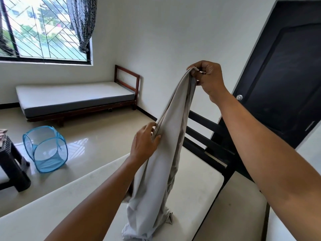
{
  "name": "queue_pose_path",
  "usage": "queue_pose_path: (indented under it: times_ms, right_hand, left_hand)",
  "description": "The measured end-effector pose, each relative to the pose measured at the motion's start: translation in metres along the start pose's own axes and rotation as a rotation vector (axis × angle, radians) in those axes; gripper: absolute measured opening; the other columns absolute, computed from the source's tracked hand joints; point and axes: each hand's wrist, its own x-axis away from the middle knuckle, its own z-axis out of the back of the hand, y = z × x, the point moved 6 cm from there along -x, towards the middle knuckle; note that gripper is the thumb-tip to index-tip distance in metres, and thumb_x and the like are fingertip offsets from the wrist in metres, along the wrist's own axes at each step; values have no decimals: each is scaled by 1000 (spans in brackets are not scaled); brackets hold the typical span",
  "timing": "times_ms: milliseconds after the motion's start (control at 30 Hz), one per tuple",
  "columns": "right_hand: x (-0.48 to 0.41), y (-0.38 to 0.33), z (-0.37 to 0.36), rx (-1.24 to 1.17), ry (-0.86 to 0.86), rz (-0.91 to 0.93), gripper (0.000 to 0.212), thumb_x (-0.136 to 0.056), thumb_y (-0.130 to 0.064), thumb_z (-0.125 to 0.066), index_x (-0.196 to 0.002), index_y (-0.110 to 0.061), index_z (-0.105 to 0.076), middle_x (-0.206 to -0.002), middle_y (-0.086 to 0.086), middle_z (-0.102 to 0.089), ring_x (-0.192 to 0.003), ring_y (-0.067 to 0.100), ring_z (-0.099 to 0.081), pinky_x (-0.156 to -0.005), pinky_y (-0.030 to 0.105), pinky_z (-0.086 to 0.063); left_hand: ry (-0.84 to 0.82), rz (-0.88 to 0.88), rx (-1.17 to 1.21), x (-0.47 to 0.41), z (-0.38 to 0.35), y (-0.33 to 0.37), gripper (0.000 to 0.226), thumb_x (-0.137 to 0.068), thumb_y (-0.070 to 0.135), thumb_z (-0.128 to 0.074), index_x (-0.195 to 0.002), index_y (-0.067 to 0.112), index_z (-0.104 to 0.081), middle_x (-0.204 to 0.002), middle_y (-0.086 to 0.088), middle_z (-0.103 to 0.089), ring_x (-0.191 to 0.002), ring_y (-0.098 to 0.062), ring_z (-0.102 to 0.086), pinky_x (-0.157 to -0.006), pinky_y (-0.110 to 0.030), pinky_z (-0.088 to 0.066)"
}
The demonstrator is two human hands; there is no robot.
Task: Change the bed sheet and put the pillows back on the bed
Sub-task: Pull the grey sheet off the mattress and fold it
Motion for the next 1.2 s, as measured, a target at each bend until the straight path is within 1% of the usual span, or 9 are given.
queue_pose_path:
  times_ms: [167, 433, 567, 667, 767, 867, 933, 1100, 1200]
  right_hand:
    - [4, -7, 6, -18, -37, 3, 13, -94, -8, -67, -97, -15, -77, -87, -3, -72, -81, 13, -65, -67, 33, -59]
    - [12, -9, 5, -77, -77, -29, 13, -96, -6, -66, -99, -14, -75, -87, -5, -72, -82, 11, -65, -67, 30, -57]
    - [17, -6, 15, -81, -65, -49, 11, -96, -5, -66, -103, -9, -75, -88, -6, -73, -83, 11, -65, -67, 28, -57]
    - [18, 8, 32, -26, -19, -110, 13, -95, -2, -66, -100, -8, -76, -90, 0, -73, -85, 13, -66, -72, 31, -60]
    - [21, 39, 54, 134, 132, -256, 14, -90, -9, -69, -86, -20, -76, -86, 0, -72, -81, 13, -65, -76, 37, -61]
    - [34, 63, 67, 312, 255, -338, 12, -92, -15, -67, -86, -23, -74, -85, -7, -69, -82, 8, -64, -68, 18, -52]
    - [42, 72, 65, 357, 263, -342, 9, -92, -15, -67, -91, -19, -75, -89, -5, -70, -89, 11, -66, -62, 7, -44]
    - [64, 55, 11, 294, 26, -206, 8, -85, -15, -77, -89, -20, -79, -81, -5, -75, -74, 3, -65, -75, 24, -52]
    - [94, 35, -54, 208, -308, -113, 33, -82, -19, -81, -114, -26, -76, -75, -7, -73, -70, 3, -62, -71, 24, -47]
  left_hand:
    - [68, 71, 132, 24, -1, -29, 37, -87, 25, -80, -121, 20, -64, -94, 7, -70, -81, -3, -68, -71, -20, -58]
    - [-58, 160, -76, 33, -13, -40, 32, -86, 24, -71, -117, 28, -73, -103, 11, -75, -82, -9, -69, -74, -32, -57]
    - [-110, 267, -138, 34, -15, -47, 11, -80, 13, -62, -72, 15, -69, -67, -4, -66, -68, -31, -61, -58, -34, -43]
    - [23, 327, -43, 32, 1, -53, 21, -81, 13, -56, -61, 15, -64, -54, -1, -58, -56, -26, -54, -54, -32, -39]
    - [140, 296, -10, 27, 20, -49, 22, -90, 9, -62, -71, 14, -72, -60, 0, -63, -57, -18, -55, -56, -33, -43]
    - [207, 234, -33, 10, 43, -35, 21, -95, 17, -63, -77, 11, -70, -65, -2, -65, -59, -20, -55, -59, -36, -42]
    - [214, 186, -54, -5, 58, -20, 25, -96, 19, -64, -74, 10, -68, -61, 0, -61, -56, -17, -51, -56, -28, -38]
    - [83, 111, -71, -33, 72, 19, 20, -92, 24, -68, -77, 15, -76, -66, 2, -68, -64, -17, -61, -61, -35, -45]
    - [-34, 69, -102, -40, 61, 36, 18, -90, 23, -69, -75, 15, -76, -63, 1, -66, -65, -19, -62, -59, -35, -46]
